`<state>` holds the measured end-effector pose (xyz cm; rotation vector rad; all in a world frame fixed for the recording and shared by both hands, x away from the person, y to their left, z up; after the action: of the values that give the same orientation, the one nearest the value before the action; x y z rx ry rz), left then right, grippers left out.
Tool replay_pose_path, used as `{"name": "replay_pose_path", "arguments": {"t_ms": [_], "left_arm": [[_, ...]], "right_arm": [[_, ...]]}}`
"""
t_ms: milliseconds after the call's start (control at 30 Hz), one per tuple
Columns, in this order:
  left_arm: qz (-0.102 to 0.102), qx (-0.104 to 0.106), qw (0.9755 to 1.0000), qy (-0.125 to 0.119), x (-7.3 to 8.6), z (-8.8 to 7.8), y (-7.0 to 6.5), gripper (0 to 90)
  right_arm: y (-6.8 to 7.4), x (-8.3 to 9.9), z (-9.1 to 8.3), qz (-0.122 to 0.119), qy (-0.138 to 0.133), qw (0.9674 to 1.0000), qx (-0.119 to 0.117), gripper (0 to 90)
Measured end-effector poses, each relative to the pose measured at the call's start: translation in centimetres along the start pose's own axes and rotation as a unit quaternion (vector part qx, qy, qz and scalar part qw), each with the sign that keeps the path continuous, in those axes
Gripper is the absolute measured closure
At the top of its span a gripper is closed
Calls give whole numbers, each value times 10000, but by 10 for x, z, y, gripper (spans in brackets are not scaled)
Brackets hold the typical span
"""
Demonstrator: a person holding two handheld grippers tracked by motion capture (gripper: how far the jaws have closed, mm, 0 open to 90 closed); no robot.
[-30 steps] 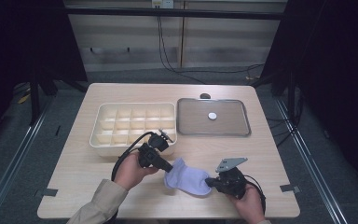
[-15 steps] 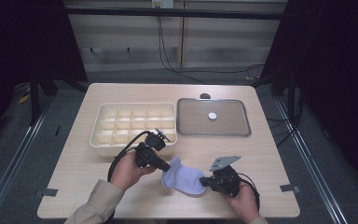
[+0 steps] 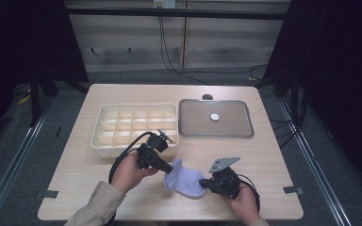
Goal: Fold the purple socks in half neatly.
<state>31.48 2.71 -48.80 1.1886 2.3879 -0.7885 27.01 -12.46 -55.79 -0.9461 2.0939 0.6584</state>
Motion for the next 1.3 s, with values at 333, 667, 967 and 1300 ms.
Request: {"name": "replay_pose_path", "arguments": {"t_ms": [333,667,967,1300], "left_arm": [[-67,5,10000,-12,-1,0,-1,823],[-73,19,9999,67,0,0,-2,823],[-23,80,9999,101,-2,0,-7,823],[-8,81,9999,133,-3,0,-10,824]], "right_arm": [[2,-2,3,-28,10,10000,-16,898],[6,-5,8,-37,-19,9999,-94,898],[7,-6,10,-56,-12,9999,-90,898],[8,-8,13,-100,-1,9999,-101,897]]}}
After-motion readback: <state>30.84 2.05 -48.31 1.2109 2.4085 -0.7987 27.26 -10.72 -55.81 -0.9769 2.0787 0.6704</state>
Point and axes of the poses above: each handheld gripper's, and its own axes: z roughly forward along the jaws, x roughly out of its underside, y roughly to its left, the point moved 9 cm from there along z, roughly forward along the jaws, and after that the axes turned 11 degrees about -y, right-handed, at the moved point
